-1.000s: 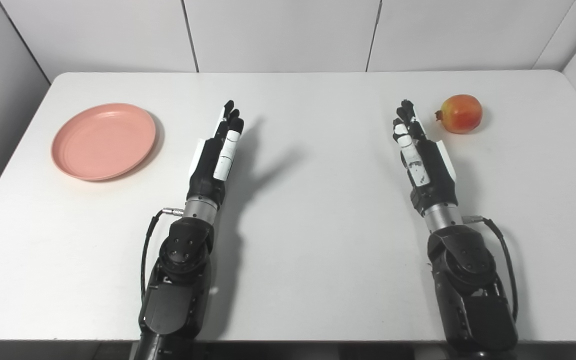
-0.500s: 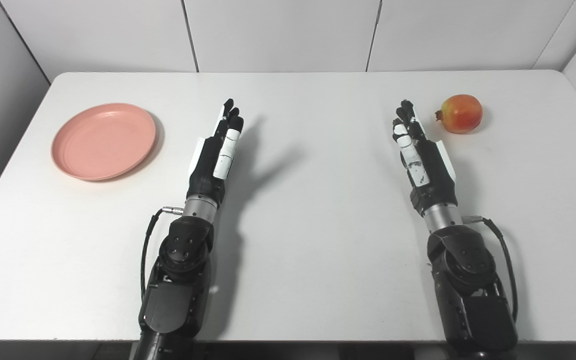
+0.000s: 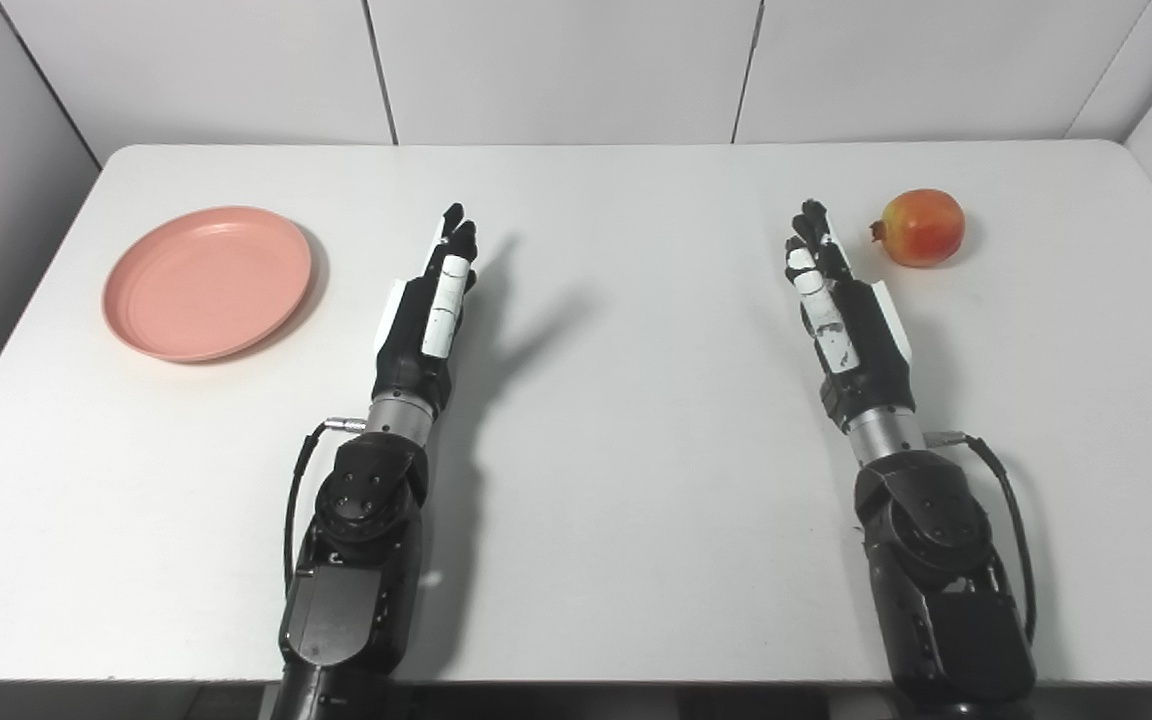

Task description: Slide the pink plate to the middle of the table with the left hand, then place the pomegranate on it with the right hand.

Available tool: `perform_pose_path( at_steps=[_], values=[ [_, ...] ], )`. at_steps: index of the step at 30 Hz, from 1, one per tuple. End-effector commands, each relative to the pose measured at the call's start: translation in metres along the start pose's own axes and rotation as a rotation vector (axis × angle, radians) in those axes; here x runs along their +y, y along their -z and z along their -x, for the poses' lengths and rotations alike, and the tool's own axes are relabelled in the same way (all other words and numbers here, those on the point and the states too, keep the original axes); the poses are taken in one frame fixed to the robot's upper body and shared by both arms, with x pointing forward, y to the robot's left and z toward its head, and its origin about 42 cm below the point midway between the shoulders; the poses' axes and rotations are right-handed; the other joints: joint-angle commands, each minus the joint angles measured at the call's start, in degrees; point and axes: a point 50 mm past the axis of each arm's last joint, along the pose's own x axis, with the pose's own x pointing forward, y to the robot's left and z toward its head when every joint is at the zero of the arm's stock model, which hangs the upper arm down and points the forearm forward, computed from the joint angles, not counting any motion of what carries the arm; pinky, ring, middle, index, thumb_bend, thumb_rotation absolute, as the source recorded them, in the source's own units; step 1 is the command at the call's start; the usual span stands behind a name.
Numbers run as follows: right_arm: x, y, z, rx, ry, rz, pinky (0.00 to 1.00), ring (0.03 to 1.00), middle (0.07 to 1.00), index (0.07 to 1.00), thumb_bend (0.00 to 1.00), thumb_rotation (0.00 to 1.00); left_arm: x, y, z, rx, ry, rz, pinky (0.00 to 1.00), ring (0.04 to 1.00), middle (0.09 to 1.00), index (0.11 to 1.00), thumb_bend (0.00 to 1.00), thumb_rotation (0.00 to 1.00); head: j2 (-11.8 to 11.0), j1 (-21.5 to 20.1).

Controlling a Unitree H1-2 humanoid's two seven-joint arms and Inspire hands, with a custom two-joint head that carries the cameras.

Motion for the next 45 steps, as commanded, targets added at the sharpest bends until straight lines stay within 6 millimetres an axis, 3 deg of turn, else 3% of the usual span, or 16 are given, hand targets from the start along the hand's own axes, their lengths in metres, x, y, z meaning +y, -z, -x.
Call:
perform_pose_path(
  at_steps=[1,15,45],
  values=[
    [0.0009,-0.0198,-0.0080,-0.083,-0.002,0.008,1.00,1.000,1.000,1.000,0.79,0.87,-0.0070,-0.0245,-0.0118,-0.073,0.032,0.011,1.00,1.000,1.000,1.000,0.81,1.00,-0.06,0.01],
    [0.0038,-0.0218,-0.0047,-0.088,-0.013,-0.001,1.00,1.000,1.000,1.000,0.79,0.86,-0.0061,-0.0254,-0.0120,-0.067,0.048,0.042,1.00,1.000,1.000,1.000,0.81,1.00,0.05,-0.06],
    [0.0050,-0.0199,-0.0047,-0.028,-0.012,-0.058,1.00,1.000,1.000,1.000,0.78,0.84,-0.0058,-0.0241,-0.0096,-0.096,0.040,-0.084,1.00,1.000,1.000,1.000,0.83,1.00,0.23,-0.17]
  ],
)
